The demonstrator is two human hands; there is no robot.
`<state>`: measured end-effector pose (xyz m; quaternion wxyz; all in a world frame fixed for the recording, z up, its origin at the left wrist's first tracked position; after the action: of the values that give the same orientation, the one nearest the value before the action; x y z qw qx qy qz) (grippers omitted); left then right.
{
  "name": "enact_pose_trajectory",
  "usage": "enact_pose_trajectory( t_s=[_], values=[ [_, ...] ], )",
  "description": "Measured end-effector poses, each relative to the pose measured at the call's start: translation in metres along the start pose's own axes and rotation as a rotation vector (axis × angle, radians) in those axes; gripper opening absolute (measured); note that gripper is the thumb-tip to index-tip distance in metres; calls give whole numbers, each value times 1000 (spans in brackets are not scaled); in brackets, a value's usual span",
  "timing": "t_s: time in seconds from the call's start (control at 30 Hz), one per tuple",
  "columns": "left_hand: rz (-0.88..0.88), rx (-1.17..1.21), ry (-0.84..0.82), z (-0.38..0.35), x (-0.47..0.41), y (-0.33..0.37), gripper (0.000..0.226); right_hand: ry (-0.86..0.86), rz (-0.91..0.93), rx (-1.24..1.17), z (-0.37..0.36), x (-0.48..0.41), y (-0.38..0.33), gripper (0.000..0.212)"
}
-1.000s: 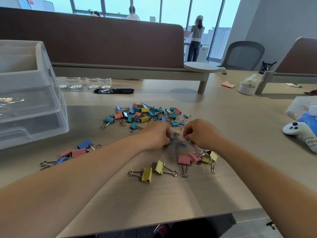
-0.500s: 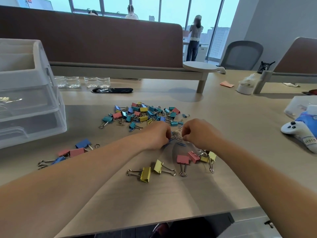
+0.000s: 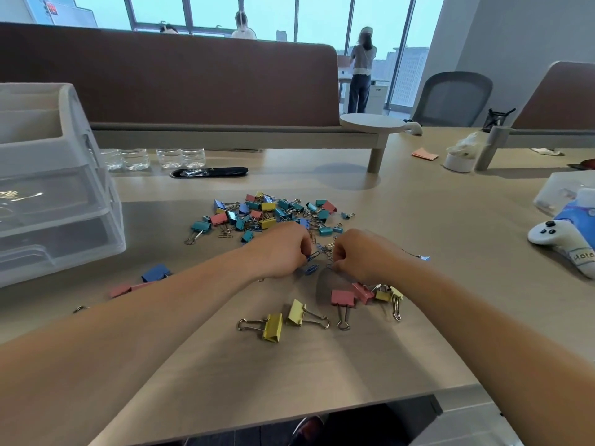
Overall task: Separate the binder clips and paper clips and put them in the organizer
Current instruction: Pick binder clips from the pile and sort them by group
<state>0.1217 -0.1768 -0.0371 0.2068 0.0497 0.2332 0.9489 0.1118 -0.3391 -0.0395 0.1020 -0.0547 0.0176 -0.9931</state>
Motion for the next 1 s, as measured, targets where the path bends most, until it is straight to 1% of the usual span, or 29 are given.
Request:
enact_pose_trajectory(
  t_s=[0.1, 0.23, 0.33, 0.53, 0.67, 1.0],
  values=[
    [28, -3, 14, 5, 1, -5, 16, 51, 78, -67, 2, -1, -7, 18],
    [57, 18, 15, 10, 4, -12, 16, 27, 167, -71, 3, -2, -16, 13],
    [58, 18, 13, 12, 5, -14, 13, 33, 203, -70, 2, -4, -19, 16],
    [58, 30, 15, 13, 9, -19, 13, -9, 208, -62, 1, -8, -21, 27],
    [67, 32, 4, 13, 9, -22, 13, -37, 201, -53, 2, -11, -22, 22],
    [47, 49, 28, 14, 6, -26, 11, -39, 106, -57, 1, -15, -29, 9]
  ],
)
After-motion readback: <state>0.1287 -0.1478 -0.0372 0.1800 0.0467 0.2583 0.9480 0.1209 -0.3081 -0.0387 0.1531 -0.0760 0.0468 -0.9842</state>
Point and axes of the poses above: each hand's wrist, its own x-axis away from the middle knuckle, its own z-axis out of the back of the hand, y = z × x, the point moved 1 cm from there along -x, towards the middle knuckle, and after that the axes turned 5 degrees about x, right-handed, at the moved point
